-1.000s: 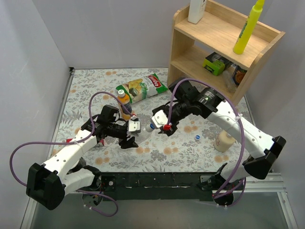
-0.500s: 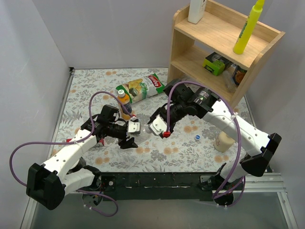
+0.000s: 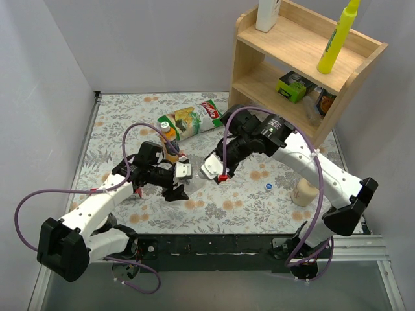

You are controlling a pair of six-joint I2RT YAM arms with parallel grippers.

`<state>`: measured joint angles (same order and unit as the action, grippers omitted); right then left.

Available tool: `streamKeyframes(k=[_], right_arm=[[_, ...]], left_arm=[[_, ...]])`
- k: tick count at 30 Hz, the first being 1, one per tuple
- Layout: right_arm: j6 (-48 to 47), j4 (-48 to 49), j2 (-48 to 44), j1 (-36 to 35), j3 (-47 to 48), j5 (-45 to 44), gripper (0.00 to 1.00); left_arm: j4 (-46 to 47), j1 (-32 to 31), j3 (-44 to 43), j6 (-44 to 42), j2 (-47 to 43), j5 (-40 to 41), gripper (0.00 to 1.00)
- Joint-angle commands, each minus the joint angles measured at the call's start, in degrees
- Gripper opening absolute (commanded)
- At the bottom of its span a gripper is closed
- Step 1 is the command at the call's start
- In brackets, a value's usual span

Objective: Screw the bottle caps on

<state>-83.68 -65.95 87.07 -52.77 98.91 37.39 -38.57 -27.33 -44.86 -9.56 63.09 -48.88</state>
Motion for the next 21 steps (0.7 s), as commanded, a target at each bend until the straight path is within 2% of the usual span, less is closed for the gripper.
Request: streamKeyframes(k=[1,2,4,5,7,8,9,10,12,13,14,15,16,18,19,20,21], right_arm=[[14.72,4.5,3.89,-0.23,3.74,-0.73,0.01],[27.22,5.56,5.2,0.3,6.79,-1.43,0.01],[41.77,5.49,11.61,3.89,12.06,-0.48,0.01],[54.55,4.18,16.77,8.0,17.57,4.14,0.01],[68.59,1.79,21.11,11.54,18.77,9.17,0.01],[71.43,2.92,19.47,11.64,16.25,9.11,0.01],[72.25,4.24,18.76,11.73,11.44,10.41,0.01],[72.6,5.04,18.41,11.73,10.87,13.91,0.02],[70.51,4.52,19.28,11.81,15.31,18.07,0.15],[68.67,4.08,19.63,12.43,17.52,18.68,0.32],[66.91,3.99,19.89,13.39,20.15,21.04,0.4],[63.24,4.16,19.72,15.92,21.92,21.84,0.63],[61.37,5.47,19.02,17.34,23.07,22.55,0.74],[58.12,9.94,14.29,21.21,19.94,25.09,0.79],[56.97,13.27,11.75,22.09,12.26,25.8,0.82],[56.96,22.09,9.02,22.71,8.35,26.76,0.84],[57.22,26.19,4.04,22.98,4.05,27.3,0.86]], left_arm=[[9.19,0.26,-0.76,9.08,-1.47,2.54,0.0],[14.87,0.26,0.12,12.6,-2.44,4.65,0.0],[24.7,0.17,3.35,17.71,-6.02,8.52,0.0],[27.9,0.09,4.33,22.17,-7.09,13.67,0.0],[32.66,-0.79,5.83,25.55,-8.68,18.01,0.0],[32.94,-1.23,5.75,26.69,-8.69,20.56,0.0],[32.85,-2.02,5.49,27.4,-8.34,21.8,0.0],[31.9,-2.11,5.31,28.1,-7.99,22.42,0.0],[30.49,-2.11,4.52,29.86,-6.93,23.04,0.0],[29.7,-2.11,4.52,30.74,-6.93,23.57,0.0],[29.25,-2.11,4.87,31.27,-7.1,24.01,0.0],[28.55,-2.02,5.05,31.45,-7.89,23.66,0.0],[26.72,-1.94,5.05,31.1,-8.42,22.53,0.0],[25.04,-1.06,5.14,30.66,-10.43,18.93,0.0],[23.47,-0.53,5.05,29.09,-11.23,12.3,0.0],[23.19,-0.27,5.22,28.2,-12.1,9.71,0.0],[23.27,-0.18,5.66,27.76,-13.07,7.42,0.0]])
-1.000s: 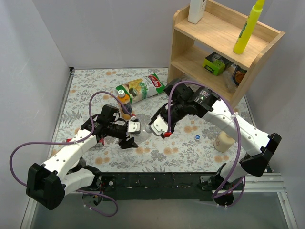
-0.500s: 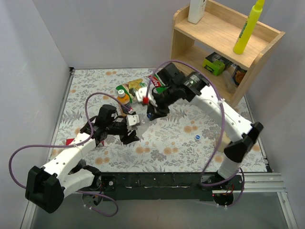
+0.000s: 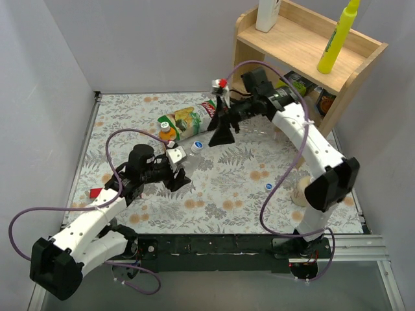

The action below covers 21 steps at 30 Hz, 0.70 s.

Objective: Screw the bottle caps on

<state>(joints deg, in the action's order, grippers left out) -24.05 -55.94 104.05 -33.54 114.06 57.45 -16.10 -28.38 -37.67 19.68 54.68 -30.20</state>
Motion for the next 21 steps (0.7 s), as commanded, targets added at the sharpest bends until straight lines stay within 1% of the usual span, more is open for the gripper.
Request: streamKeyframes(k=[1,2,3,5,6,8,9,12,14,15,16,18,19,21], right_arm=[[0.47,21.09,-15.17,3.74,-14.62,7.93,0.88],[3.37,25.66,-18.15,3.66,-20.92,10.38,0.89],[6.62,34.84,-18.96,3.66,-23.25,11.79,0.89],[15.3,41.59,-19.85,3.22,-27.9,16.09,0.87],[17.88,47.62,-19.85,2.87,-28.88,16.64,0.87],[23.58,53.97,-20.81,2.17,-31.43,16.9,0.86],[25.62,59.23,-20.9,1.9,-33.27,16.82,0.86],[29.23,63.14,-19.94,1.02,-33.38,17.69,0.83],[30.64,65.6,-19.41,0.58,-33.46,17.87,0.81],[33.43,67.61,-19.24,0.58,-34.07,17.87,0.78],[34.33,70.07,-19.15,0.49,-34.17,17.87,0.77],[35.21,70.62,-18.36,0.14,-33.82,18.31,0.74],[35.65,70.71,-18.1,0.14,-33.38,18.66,0.7],[36.79,71.85,-17.22,-0.12,-33.2,19.8,0.66]], left_arm=[[1.41,0.87,-1.44,-1.58,-5.45,-14.16,0.0],[1.51,0.87,-1.61,-1.58,-5.37,-15.67,0.0],[1.59,0.87,-2.05,-1.58,-5.11,-16.73,0.0],[1.42,0.87,-3.9,-1.4,-2.92,-19.19,0.0],[1.25,0.87,-4.68,-1.49,-2.21,-19.9,0.0],[0.98,0.87,-6.18,-2.1,-0.28,-21.21,0.0],[0.89,0.87,-6.45,-2.28,0.25,-21.48,0.0],[0.98,0.87,-7.5,-3.07,1.57,-22.1,0.0],[0.89,0.78,-8.03,-3.42,2.1,-22.27,0.0],[0.89,0.87,-8.21,-3.68,2.54,-22.36,0.0],[0.89,0.78,-8.3,-3.86,2.8,-22.36,0.0],[0.72,0.78,-8.65,-4.21,3.42,-22.28,0.0],[0.8,0.78,-8.82,-4.3,3.59,-22.19,0.0],[0.72,0.87,-9.26,-4.3,4.03,-22.1,0.0]])
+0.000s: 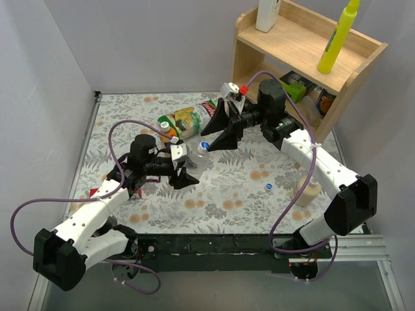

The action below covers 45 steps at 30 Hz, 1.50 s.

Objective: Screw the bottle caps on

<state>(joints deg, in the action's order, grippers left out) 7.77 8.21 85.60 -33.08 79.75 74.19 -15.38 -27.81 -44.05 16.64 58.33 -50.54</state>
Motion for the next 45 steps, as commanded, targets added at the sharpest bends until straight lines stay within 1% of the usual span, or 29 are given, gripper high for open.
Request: streamKeyframes(k=[1,6,9,11,12,13,14,15,16,17,18,19,20,22,23,24,25,26,27,28,29,30,31,32,33,35,38,42,45], right_arm=[[5.67,8.14,1.41,-0.76,1.03,3.32,0.62],[6.38,8.49,2.72,-1.64,1.29,3.85,0.53],[6.56,8.76,2.99,-1.9,1.38,3.5,0.46],[6.82,8.93,3.17,-2.08,1.47,2.19,0.35],[6.91,8.24,3.17,-2.08,1.64,1.4,0.23],[6.3,6.92,3.08,-2.25,1.9,0.0,0.17],[5.25,5.26,2.73,-2.25,1.99,-4.54,0.12],[3.85,3.41,2.29,-2.34,2.17,-7.8,0.02],[2.87,-2.0,1.77,-2.51,2.69,-12.1,0.01],[1.82,-7.54,0.46,-3.99,3.57,-26.24,0.01],[1.9,-12.99,-0.17,-4.97,4.71,-34.82,0.01],[2.77,-17.04,-0.43,-6.02,7.15,-42.04,0.01],[2.78,-22.83,-0.44,-8.64,7.96,-50.03,0.01],[0.95,-24.46,-0.7,-10.94,8.58,-53.26,0.01],[-0.2,-22.64,-1.05,-11.47,8.15,-50.23,0.01],[-1.6,-21.06,-1.4,-10.78,7.88,-46.98,0.27],[-3.18,-19.56,-1.66,-9.47,7.19,-43.12,0.39],[-2.85,-18.15,-2.71,-5.63,6.31,-36.29,0.46],[-1.89,-13.01,-3.24,-3.42,5.34,-32.4,0.55],[-1.53,-10.78,-3.77,-1.48,4.2,-28.27,0.57],[-1.36,-8.84,-4.04,1.41,3.15,-20.74,0.61],[-1.27,-5.17,-3.95,2.31,2.96,-17.28,0.64],[-0.83,-3.65,-3.6,2.84,3.05,-14.28,0.68],[0.83,-2.16,-2.9,3.19,2.79,-9.29,0.7],[1.97,1.86,-2.64,3.11,2.44,-7.24,0.73],[6.45,6.28,-1.94,2.33,1.21,-4.07,0.73],[7.78,10.68,-1.41,0.48,0.24,-3.36,0.74],[10.5,13.58,0.09,-1.81,0.94,-1.69,0.73],[10.6,13.68,0.7,-3.3,1.12,-1.86,0.72]], left_arm=[[0.08,0.22,-2.88,-1.18,0.65,-1.75,0.0],[0.35,0.3,-3.41,-1.53,1.18,-1.49,0.0],[0.61,0.3,-3.41,-1.35,1.26,-1.31,0.0],[0.96,0.3,-3.32,-0.74,1.53,-0.96,0.0],[1.31,0.22,-3.23,-0.3,1.53,-0.35,0.0],[3.05,0.22,-3.06,0.75,1.53,0.53,0.0],[4.81,-0.05,-2.36,1.89,1.18,5.06,0.0],[7.18,-1.35,-1.48,5.56,0.57,8.67,0.0],[12.6,-2.5,-0.6,7.07,-0.31,14.45,0.0],[14.74,-3.99,0.62,8.3,-0.93,20.34,0.0],[15.11,-7.31,0.37,9.88,-0.67,31.19,0.0],[16.59,-8.47,-0.06,10.68,0.03,34.17,0.0],[16.17,-8.83,-0.85,12.0,0.73,35.59,0.0],[13.99,-8.84,-2.18,14.19,2.14,35.69,0.0],[13.36,-8.84,-2.26,14.21,2.14,34.65,0.0],[12.66,-8.58,-2.09,14.12,1.97,33.77,0.0],[10.56,-8.23,-2.26,13.51,1.1,30.89,0.0],[9.59,-7.61,-2.18,13.5,0.57,28.86,0.0],[8.62,-5.17,-1.66,13.42,-0.22,26.05,0.0],[6.52,-3.58,-1.39,12.46,-2.06,17.76,0.0],[5.54,-0.52,-1.04,11.49,-2.77,13.93,0.0],[4.58,0.56,-0.77,10.35,-3.39,10.24,0.0],[1.87,1.09,-1.21,9.12,-3.65,6.72,0.0],[0.71,1.18,-1.38,6.85,-3.57,5.12,0.0],[-0.61,1.18,-1.73,5.52,-3.22,3.54,0.0],[-3.78,1.18,-2.88,3.66,-1.47,-0.58,0.0],[-3.96,1.18,-4.02,3.48,0.81,-2.88,0.0],[-3.0,1.18,-5.16,2.78,2.66,-2.72,0.0],[-2.29,1.18,-5.61,2.69,3.2,-2.72,0.0]])
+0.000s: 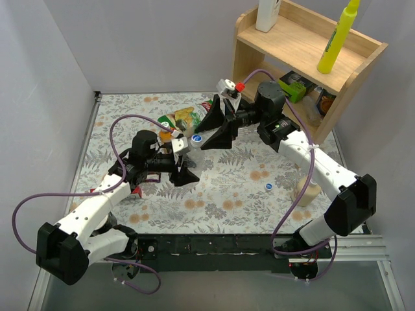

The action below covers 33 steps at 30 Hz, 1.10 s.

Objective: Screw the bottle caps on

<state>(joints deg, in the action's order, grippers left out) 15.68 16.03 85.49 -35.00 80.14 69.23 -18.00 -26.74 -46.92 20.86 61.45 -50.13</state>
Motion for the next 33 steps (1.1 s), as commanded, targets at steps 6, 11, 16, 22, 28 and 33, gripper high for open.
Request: streamKeyframes(k=[6,11,16,22,28,33], right_arm=[[2.07,3.48,1.78,-2.26,0.98,1.08,0.68],[1.63,2.86,2.92,-2.17,1.25,-1.03,0.66],[1.63,2.43,4.07,-2.44,1.78,-0.94,0.55],[1.1,1.55,4.33,-2.53,1.07,-1.9,0.49],[1.1,1.2,4.33,-2.52,0.28,-4.71,0.57],[1.54,1.72,4.59,-2.52,0.89,-5.69,0.56]], left_arm=[[1.39,0.11,-2.22,-1.61,-0.37,-3.22,0.0],[1.56,0.11,-1.86,-1.7,-0.9,-3.05,0.0],[1.91,0.11,-1.69,-1.7,-0.89,-2.96,0.0],[2.88,0.11,-1.34,-1.26,-0.98,-2.87,0.0],[3.41,0.11,-1.25,-1.0,-0.81,-3.13,0.0],[3.41,0.11,-1.16,-1.0,-0.81,-3.05,0.0]])
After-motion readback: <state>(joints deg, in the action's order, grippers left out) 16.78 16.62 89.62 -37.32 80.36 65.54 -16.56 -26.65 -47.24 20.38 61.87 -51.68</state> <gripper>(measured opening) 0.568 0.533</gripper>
